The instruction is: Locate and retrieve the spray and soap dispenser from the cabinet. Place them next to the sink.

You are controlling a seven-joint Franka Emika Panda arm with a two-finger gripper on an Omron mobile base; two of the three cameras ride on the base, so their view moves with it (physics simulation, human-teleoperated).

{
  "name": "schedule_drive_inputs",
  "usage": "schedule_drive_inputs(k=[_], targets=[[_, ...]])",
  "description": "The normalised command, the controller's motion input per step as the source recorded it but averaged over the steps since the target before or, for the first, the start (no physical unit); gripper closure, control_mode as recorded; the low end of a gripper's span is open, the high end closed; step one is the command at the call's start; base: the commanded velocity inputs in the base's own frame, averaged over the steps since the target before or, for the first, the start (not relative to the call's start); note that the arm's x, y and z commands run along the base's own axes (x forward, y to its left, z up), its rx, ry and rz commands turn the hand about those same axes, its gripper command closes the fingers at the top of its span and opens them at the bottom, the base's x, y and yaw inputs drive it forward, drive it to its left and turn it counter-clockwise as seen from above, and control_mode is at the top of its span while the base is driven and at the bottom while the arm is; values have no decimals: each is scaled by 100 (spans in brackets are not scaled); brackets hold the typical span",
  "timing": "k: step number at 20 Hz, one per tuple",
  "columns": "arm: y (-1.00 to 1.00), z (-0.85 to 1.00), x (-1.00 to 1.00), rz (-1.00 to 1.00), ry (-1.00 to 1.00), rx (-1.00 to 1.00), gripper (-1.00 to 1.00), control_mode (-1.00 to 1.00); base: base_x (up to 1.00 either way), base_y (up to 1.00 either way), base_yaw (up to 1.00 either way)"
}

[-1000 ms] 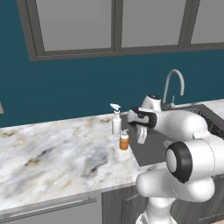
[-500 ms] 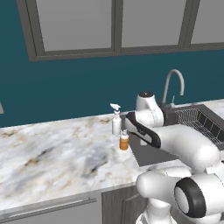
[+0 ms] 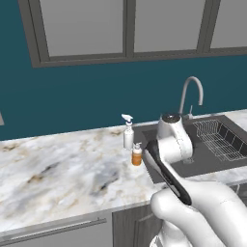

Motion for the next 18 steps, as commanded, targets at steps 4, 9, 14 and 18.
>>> schedule_drive_inputs(k=[4,9,14,18], targets=[[-41,23,-4,-15,-10,0,-100,-100,0,0,0],[-51,17,2,-18,-4,1,-100,-100,0,0,0],[-43,23,0,-9,-1,2,-100,-100,0,0,0],[-38,13,0,-6,0,3,-100,-100,0,0,0]])
